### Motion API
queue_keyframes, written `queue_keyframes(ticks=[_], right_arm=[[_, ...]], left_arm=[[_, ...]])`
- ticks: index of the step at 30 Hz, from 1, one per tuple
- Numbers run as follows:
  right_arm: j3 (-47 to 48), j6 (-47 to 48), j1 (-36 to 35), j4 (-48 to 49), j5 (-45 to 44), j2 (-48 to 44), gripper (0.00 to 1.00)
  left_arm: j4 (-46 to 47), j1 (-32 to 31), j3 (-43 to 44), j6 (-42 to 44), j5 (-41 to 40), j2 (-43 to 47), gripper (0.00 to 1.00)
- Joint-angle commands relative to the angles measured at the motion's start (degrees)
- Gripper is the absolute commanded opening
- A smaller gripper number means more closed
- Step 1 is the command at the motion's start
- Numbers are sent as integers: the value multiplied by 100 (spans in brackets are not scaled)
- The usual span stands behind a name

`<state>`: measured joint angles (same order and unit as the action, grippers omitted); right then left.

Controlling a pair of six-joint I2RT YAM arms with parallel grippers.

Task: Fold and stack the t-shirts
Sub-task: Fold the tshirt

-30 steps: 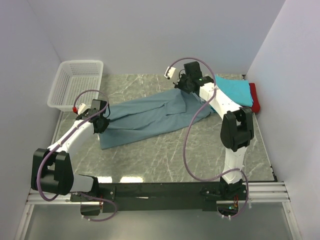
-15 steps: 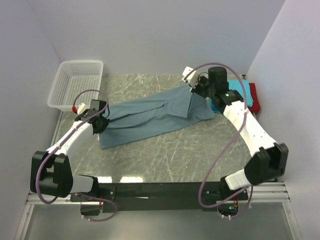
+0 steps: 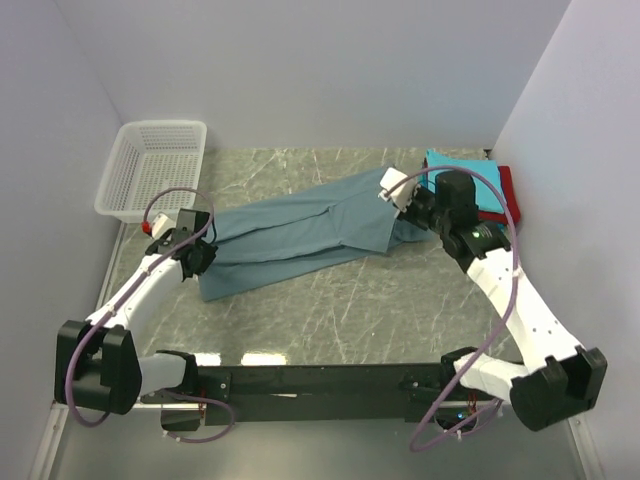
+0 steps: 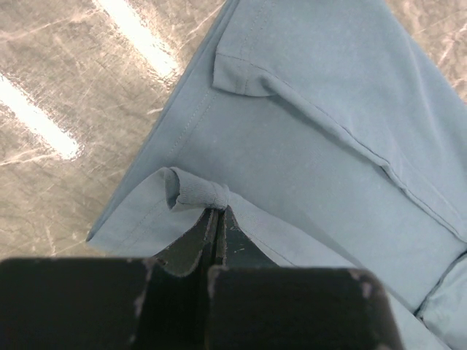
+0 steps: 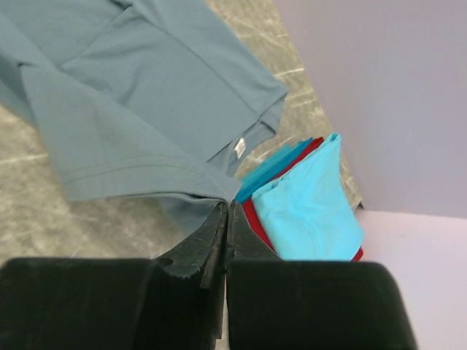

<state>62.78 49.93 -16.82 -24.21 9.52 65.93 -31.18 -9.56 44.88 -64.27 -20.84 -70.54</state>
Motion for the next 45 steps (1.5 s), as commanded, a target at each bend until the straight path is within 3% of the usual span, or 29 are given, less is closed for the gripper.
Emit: queue_keyframes(ticks=[1, 15, 20, 45], right_arm=[[-213, -159, 38, -119, 85, -589, 0], [-600, -326, 47, -1279, 94, -2049, 0], [-829, -265, 56, -1508, 182, -2391, 0], [-135, -519, -102, -2545, 1219, -2726, 0]], left_arm=[[68, 33, -67, 99, 27, 286, 0], [323, 33, -173, 468, 361, 585, 0], [78, 33, -199, 415, 142, 814, 0], [-1021, 60, -824, 64, -526, 2773, 0]])
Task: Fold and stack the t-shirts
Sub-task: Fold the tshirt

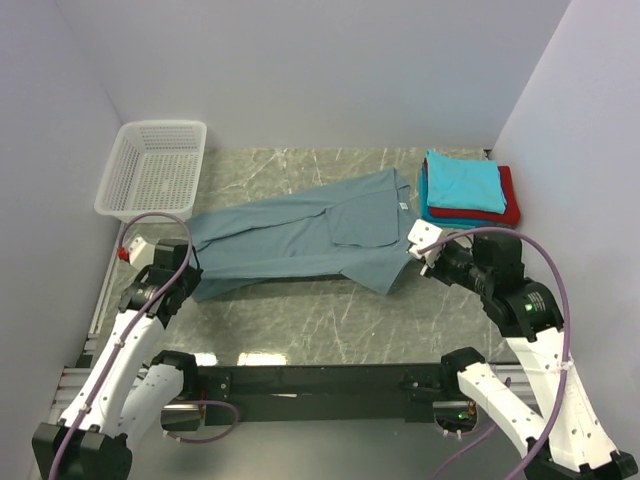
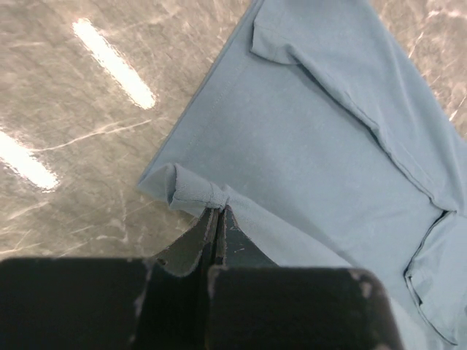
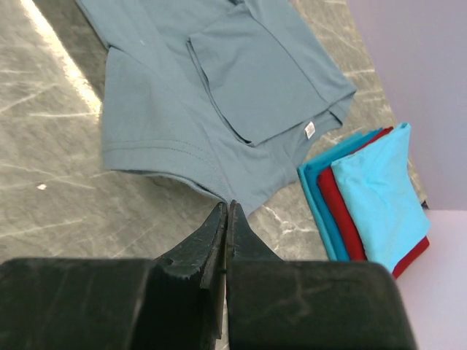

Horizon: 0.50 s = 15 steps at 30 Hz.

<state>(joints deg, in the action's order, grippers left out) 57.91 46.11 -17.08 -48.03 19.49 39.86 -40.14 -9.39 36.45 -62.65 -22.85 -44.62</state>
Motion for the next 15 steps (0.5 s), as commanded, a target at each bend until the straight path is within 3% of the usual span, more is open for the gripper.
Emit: queue_keyframes(ticks=[1, 15], right_arm=[[440, -154, -102, -198, 231, -136, 0], [150, 109, -173, 136, -199, 391, 0]], left_arm=[[-160, 42, 29, -115, -360, 191, 0], [243, 51, 73, 25, -220, -283, 0]])
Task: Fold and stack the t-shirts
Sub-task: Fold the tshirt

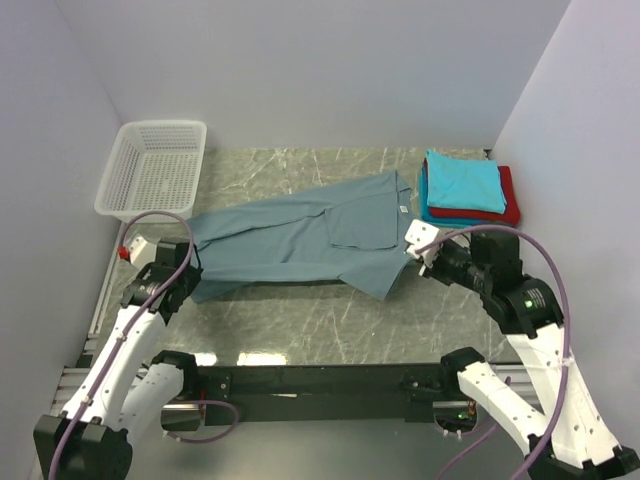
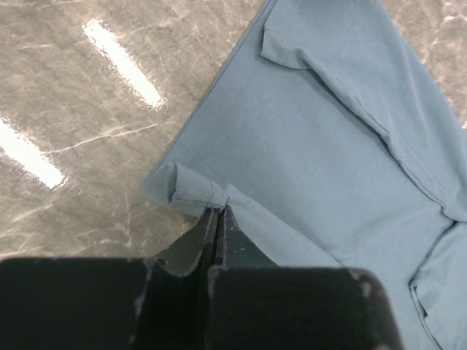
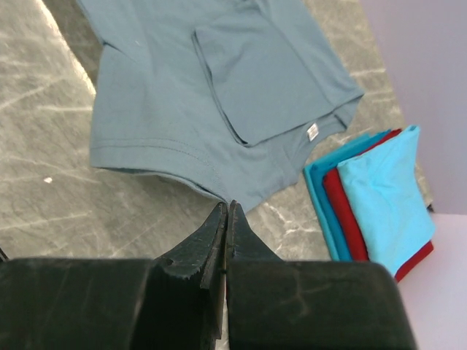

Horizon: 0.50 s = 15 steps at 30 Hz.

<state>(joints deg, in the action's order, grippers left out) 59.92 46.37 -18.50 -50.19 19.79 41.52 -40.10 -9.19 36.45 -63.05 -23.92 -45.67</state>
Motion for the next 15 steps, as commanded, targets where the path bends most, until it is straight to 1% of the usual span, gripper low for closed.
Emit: queue_keyframes(ticks=[1, 4, 8, 11, 15], right_arm=[[-51, 135, -31, 387, -265, 408, 0], [-24, 249, -31, 493, -362, 751, 0], [2, 355, -22, 878, -564, 1130, 0], [160, 452, 4, 1072, -740, 1569, 0], [563, 496, 92, 1231, -766, 2228, 0]], left_arm=[[317, 31, 82, 73, -104, -249, 0], [441, 40, 152, 126, -86, -504, 0], [678, 66, 258, 196, -95, -802, 0], [801, 110, 328, 240, -60, -1083, 0], [1012, 163, 468, 293, -25, -1566, 0]])
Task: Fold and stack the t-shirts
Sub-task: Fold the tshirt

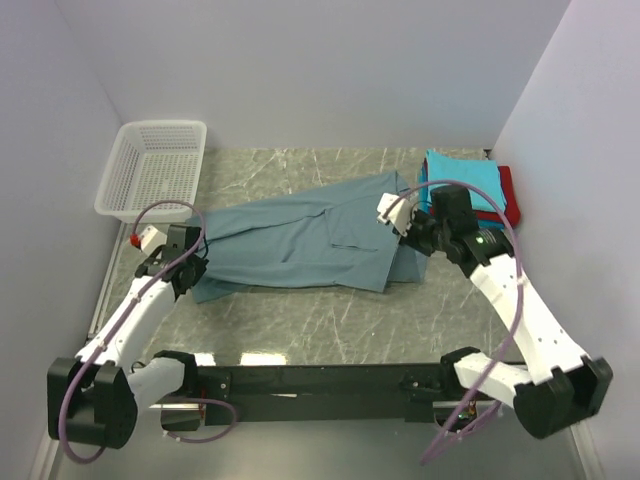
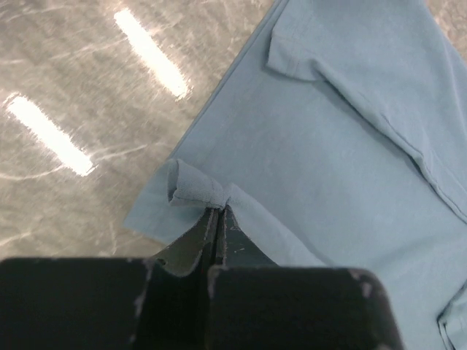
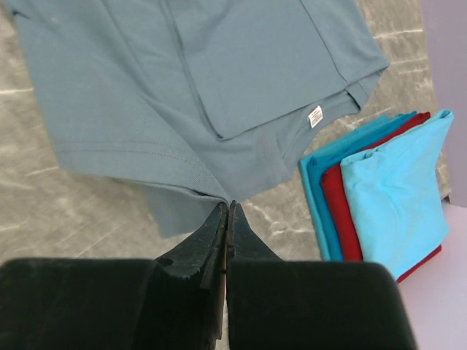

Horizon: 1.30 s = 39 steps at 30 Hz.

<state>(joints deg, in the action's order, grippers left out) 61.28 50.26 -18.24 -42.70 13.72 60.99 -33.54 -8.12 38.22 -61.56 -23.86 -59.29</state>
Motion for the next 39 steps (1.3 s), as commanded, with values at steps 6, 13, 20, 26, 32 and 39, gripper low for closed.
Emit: queue_keyframes(ticks=[6, 13, 20, 26, 32, 39], right_arm=[[946, 186, 154, 728, -106, 1203, 0], [1395, 203, 233, 868, -53, 1696, 0], [1686, 195, 321, 1000, -27, 1908, 0], [1406, 256, 663, 869, 262, 1207, 0], [632, 590, 971, 518, 483, 134, 0], [-501, 722, 980, 218, 510, -1219, 0]], left_arm=[[550, 126, 344, 206, 74, -733, 0], [603, 153, 344, 206, 223, -971, 0], [357, 153, 274, 127, 548, -349, 0], [-152, 153, -112, -84, 935, 837, 0], [-662, 153, -569, -339, 1575, 1858, 0], [-1294, 153, -570, -374, 2025, 2465, 0]])
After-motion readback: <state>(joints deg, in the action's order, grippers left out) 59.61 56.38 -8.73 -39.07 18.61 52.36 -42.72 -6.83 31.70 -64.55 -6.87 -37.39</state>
